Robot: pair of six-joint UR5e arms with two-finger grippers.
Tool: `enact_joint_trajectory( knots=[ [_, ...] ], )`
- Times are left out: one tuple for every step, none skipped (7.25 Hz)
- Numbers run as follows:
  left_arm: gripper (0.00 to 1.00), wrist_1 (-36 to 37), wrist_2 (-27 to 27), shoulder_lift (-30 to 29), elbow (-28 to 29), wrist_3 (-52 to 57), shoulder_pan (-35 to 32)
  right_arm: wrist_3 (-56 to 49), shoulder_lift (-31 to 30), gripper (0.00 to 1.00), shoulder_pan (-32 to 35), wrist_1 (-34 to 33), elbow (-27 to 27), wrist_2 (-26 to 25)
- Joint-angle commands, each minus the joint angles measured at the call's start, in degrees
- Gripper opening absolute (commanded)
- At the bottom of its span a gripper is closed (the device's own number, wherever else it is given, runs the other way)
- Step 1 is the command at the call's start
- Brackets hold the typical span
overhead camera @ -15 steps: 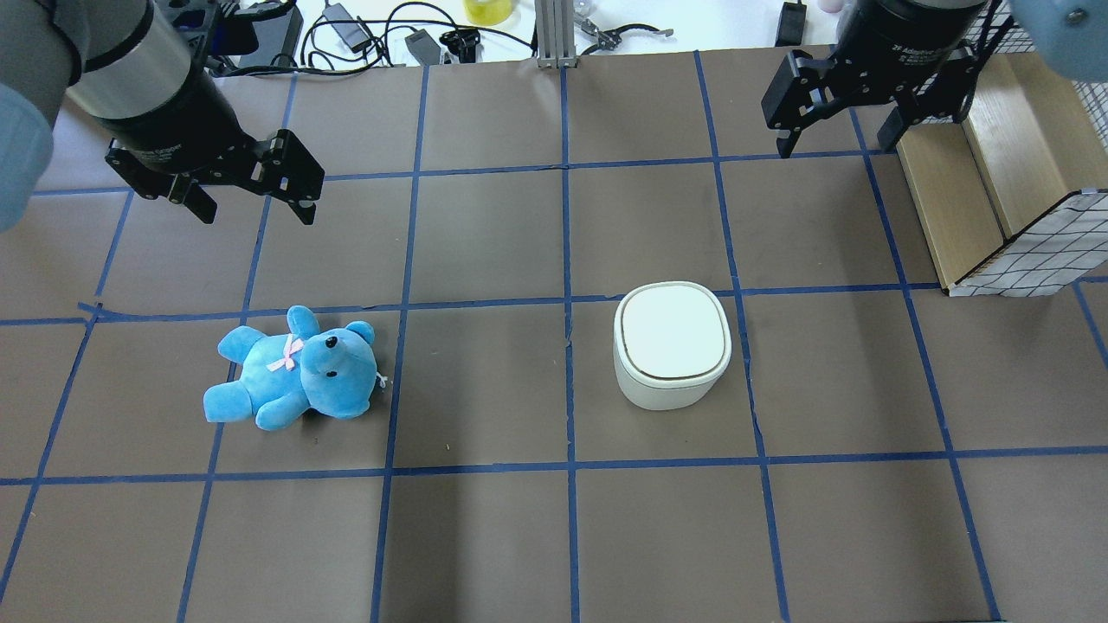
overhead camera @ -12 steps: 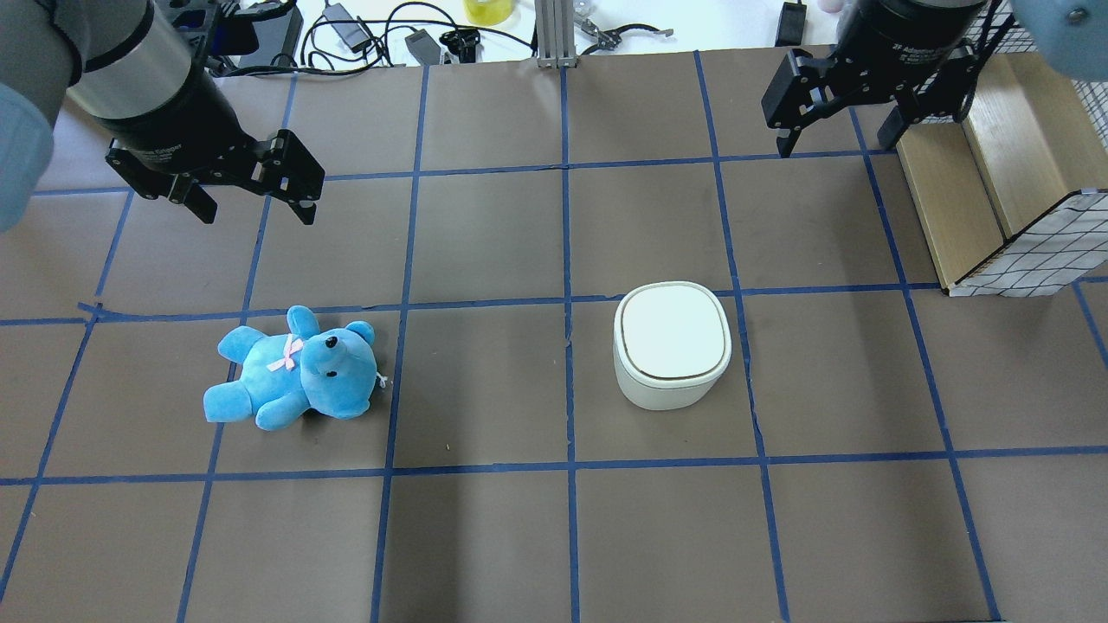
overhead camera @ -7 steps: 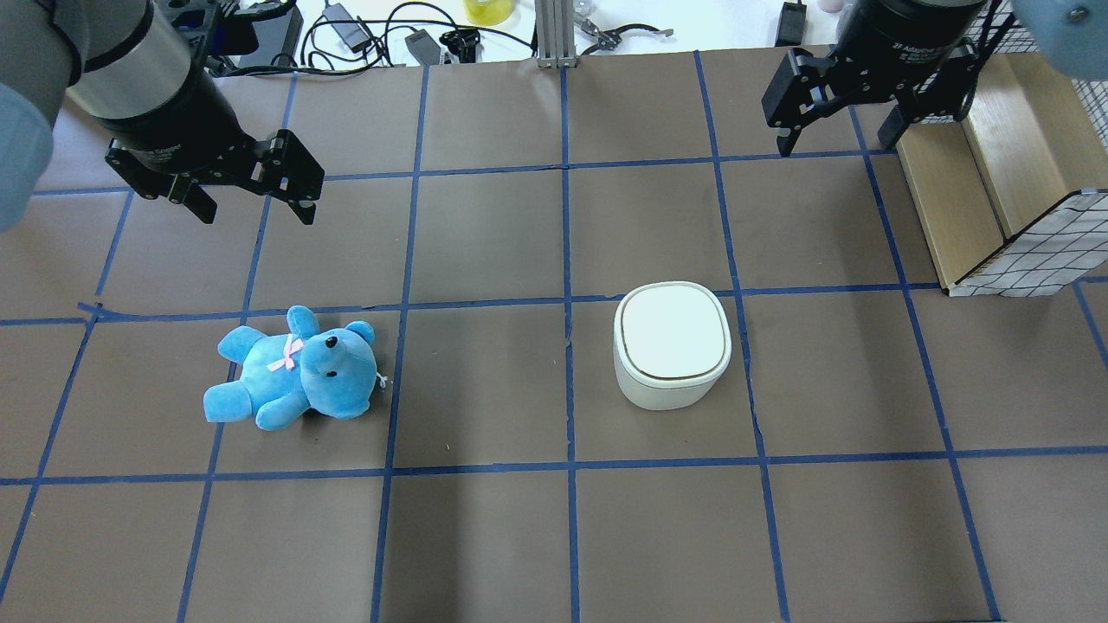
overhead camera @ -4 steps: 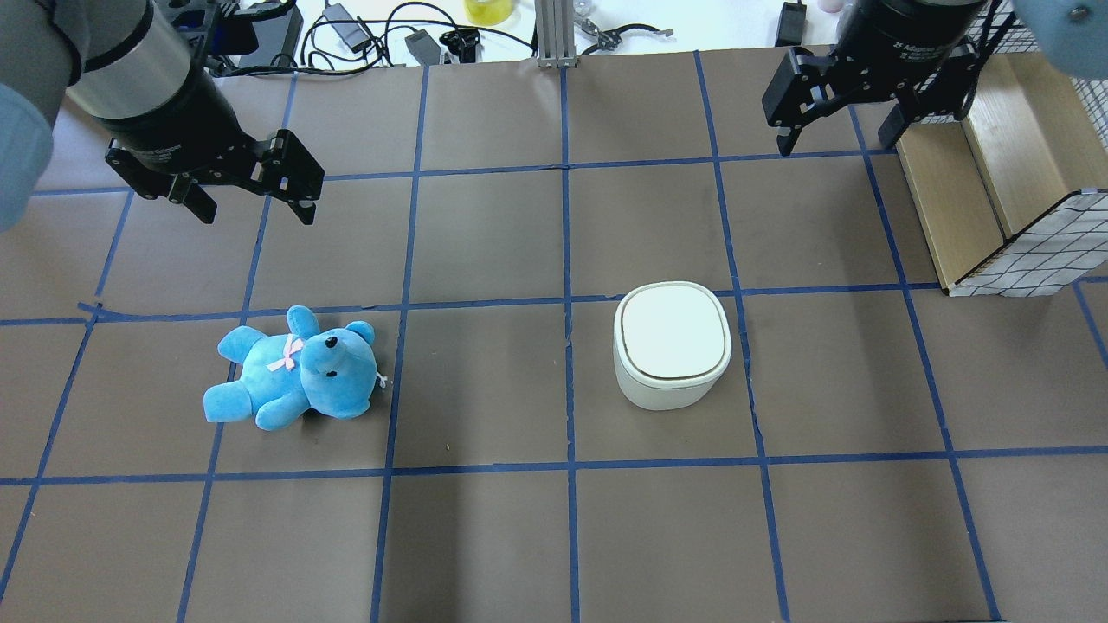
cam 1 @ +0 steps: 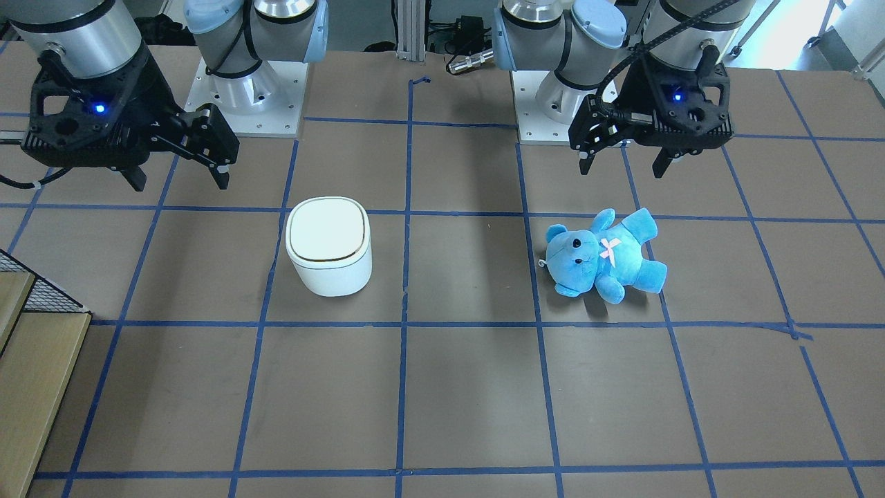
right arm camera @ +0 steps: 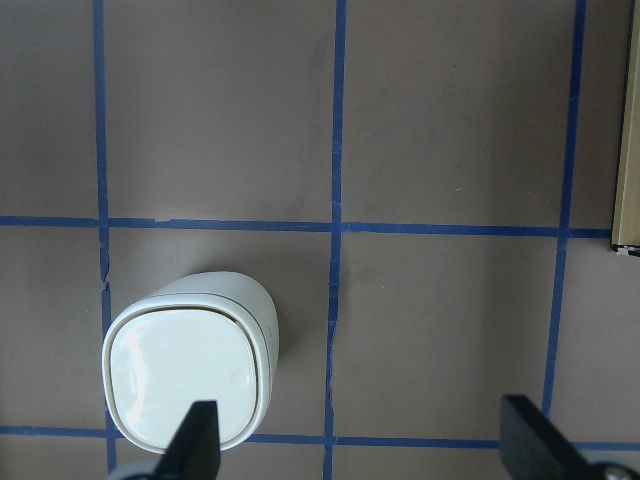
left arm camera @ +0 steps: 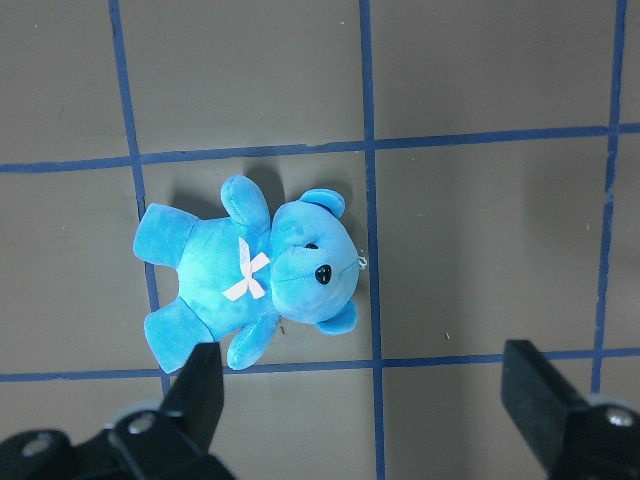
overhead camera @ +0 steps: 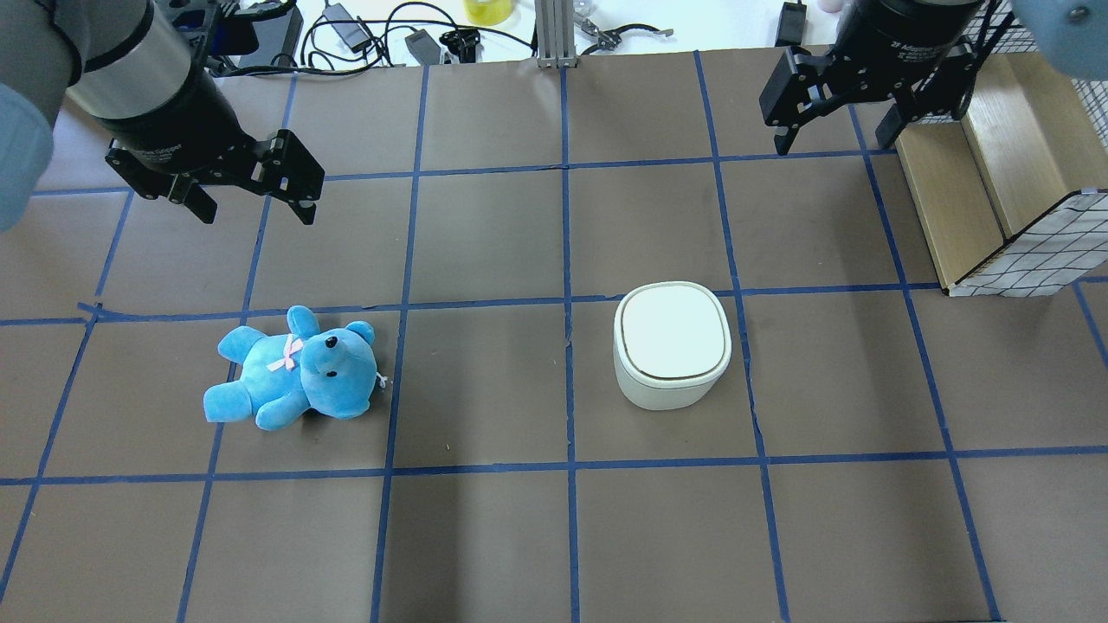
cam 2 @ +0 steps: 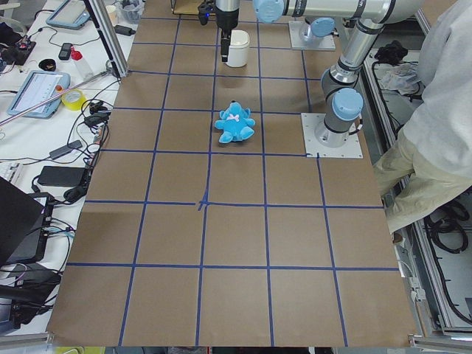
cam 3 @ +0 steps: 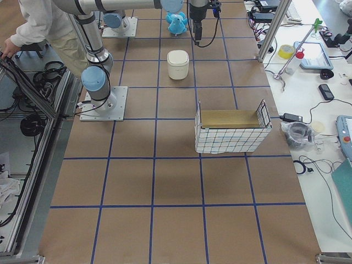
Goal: Open trash can with right arm
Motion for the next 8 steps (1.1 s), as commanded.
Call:
enact_joint_trajectory(
  knots=[
    [1.0,0.0,0.0,0.0,0.0,0.0,0.05,9.1,1.28,0.99,8.35,-4.46,0.35,-0.4],
    [1.0,0.0,-0.09,0.0,0.0,0.0,-0.04,9.58,2.68,0.9,13.72,-6.16,0.35,-0.23],
    [1.0,0.0,0.0,0.0,0.0,0.0,0.05,9.41,3.22,0.74,16.65,-6.43,0.7,0.38],
    [1.0,0.09,0.0,0.0,0.0,0.0,0.05,9.41,3.75,0.52,18.07,-6.09,0.88,0.99],
    [1.0,0.09,0.0,0.0,0.0,0.0,0.05,9.76,4.1,0.27,19.82,-5.82,1.05,5.09],
    [1.0,0.0,0.0,0.0,0.0,0.0,0.05,9.68,4.19,0.11,20.27,-5.39,2.18,6.26],
    [1.0,0.0,0.0,0.0,0.0,0.0,0.05,9.15,4.28,0.02,20.8,-5.21,4.11,6.45],
    [1.0,0.0,0.0,0.0,0.0,0.0,0.05,9.06,4.28,0.0,21.15,-5.29,6.91,6.53]
  ],
)
